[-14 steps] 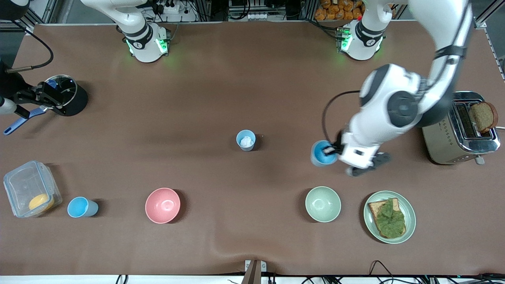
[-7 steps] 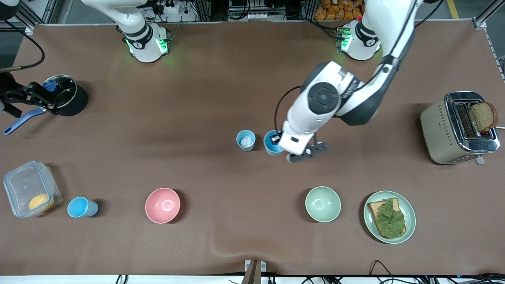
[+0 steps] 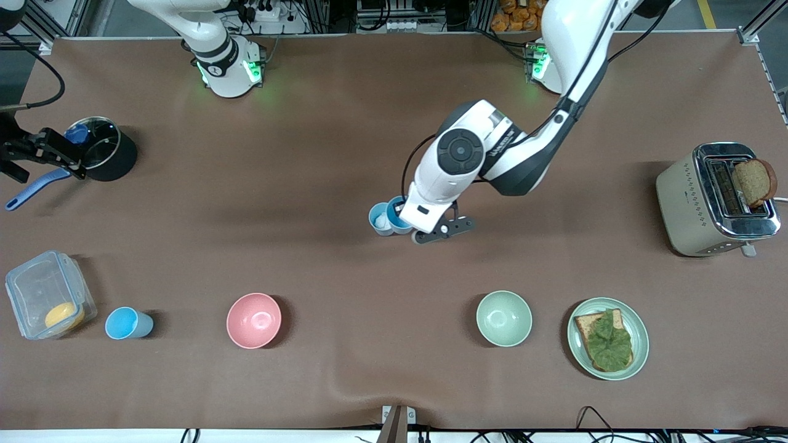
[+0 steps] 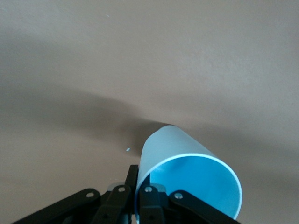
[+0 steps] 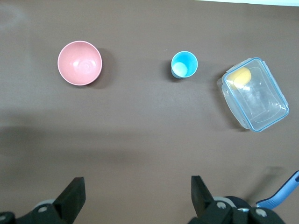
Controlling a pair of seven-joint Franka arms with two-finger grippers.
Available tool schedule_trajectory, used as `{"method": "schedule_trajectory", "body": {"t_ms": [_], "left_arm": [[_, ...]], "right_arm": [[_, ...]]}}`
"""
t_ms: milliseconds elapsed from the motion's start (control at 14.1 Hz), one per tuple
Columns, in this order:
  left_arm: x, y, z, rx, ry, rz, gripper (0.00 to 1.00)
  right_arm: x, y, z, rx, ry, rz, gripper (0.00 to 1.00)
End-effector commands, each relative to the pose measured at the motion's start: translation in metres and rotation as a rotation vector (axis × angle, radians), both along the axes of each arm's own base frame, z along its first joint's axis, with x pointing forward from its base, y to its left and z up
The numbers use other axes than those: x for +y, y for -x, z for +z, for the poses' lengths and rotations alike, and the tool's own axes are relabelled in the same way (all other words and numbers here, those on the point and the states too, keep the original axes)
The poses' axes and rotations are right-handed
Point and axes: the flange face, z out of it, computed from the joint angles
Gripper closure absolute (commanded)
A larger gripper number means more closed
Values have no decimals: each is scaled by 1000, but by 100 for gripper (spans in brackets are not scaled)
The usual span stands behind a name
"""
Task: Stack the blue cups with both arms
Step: 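Carry the held cup over the center cup and lower it inside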
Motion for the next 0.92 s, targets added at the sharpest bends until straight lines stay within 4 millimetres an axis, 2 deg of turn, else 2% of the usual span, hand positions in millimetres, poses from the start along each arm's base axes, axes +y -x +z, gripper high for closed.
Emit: {"method": "schedule_trajectory", "body": {"t_ms": [0,638,850], "left_arm": [[-19,5,-11,5,22,1,100],[-37,17,-35,9,27,-22,100],[-43,23,-47,10,23,-34,100]], "right_arm": [[-1,6,3,-1,6,-13,0],[-2,9,2,28,3,-18,0],[9,9,12,20,6,-3,0]]}}
